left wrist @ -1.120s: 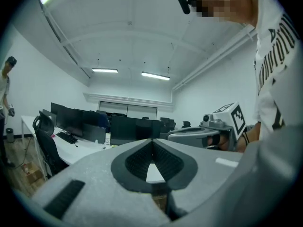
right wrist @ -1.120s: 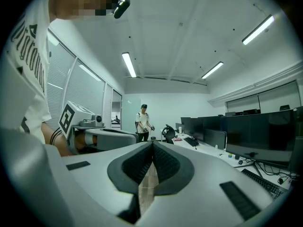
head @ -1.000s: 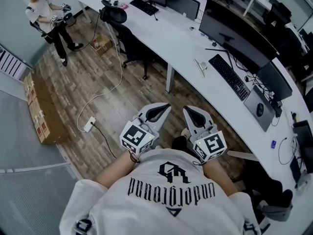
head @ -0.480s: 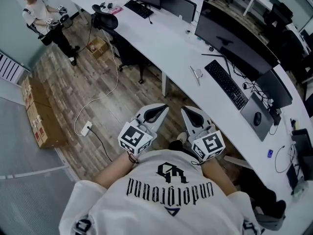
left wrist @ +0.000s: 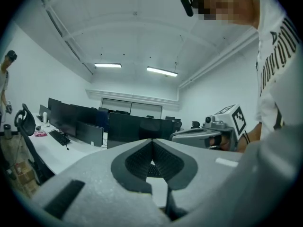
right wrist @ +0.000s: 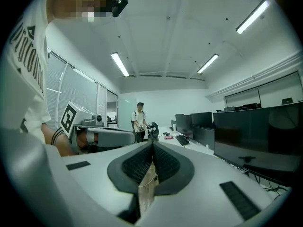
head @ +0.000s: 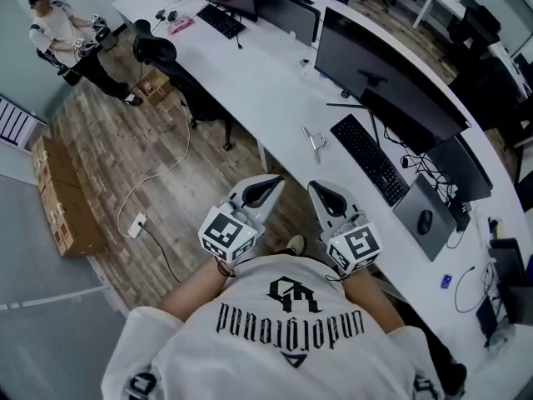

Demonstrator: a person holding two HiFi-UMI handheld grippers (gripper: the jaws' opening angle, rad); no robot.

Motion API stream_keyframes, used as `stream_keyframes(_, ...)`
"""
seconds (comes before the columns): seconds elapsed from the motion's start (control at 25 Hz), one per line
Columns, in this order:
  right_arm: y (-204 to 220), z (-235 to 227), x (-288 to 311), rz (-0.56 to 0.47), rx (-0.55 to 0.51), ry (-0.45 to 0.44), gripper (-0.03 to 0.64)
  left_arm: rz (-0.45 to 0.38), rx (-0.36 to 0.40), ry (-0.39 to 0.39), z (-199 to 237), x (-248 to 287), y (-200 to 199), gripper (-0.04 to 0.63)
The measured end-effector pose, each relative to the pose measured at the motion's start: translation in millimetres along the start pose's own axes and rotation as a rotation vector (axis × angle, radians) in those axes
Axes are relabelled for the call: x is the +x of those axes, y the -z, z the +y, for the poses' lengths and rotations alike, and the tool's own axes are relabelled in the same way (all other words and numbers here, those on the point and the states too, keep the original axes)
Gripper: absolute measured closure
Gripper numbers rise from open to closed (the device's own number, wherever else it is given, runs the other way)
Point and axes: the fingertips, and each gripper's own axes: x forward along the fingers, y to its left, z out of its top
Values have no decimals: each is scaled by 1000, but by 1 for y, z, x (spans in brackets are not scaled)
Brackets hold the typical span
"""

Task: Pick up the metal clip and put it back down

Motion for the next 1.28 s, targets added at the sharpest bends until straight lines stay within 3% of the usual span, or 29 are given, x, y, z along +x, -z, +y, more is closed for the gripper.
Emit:
stream_keyframes(0.32, 0, -78, -13, -13, 13, -20, 604, 27, 19, -16, -11, 66, 2, 583)
stream_keyframes(0.92, 7, -134, 8, 21, 12, 13, 604, 54, 8, 21, 19, 122, 9, 583)
stream_keyframes(1.28, 33, -168, 44, 80, 65, 43, 604, 85, 16, 49, 62, 152, 17, 583)
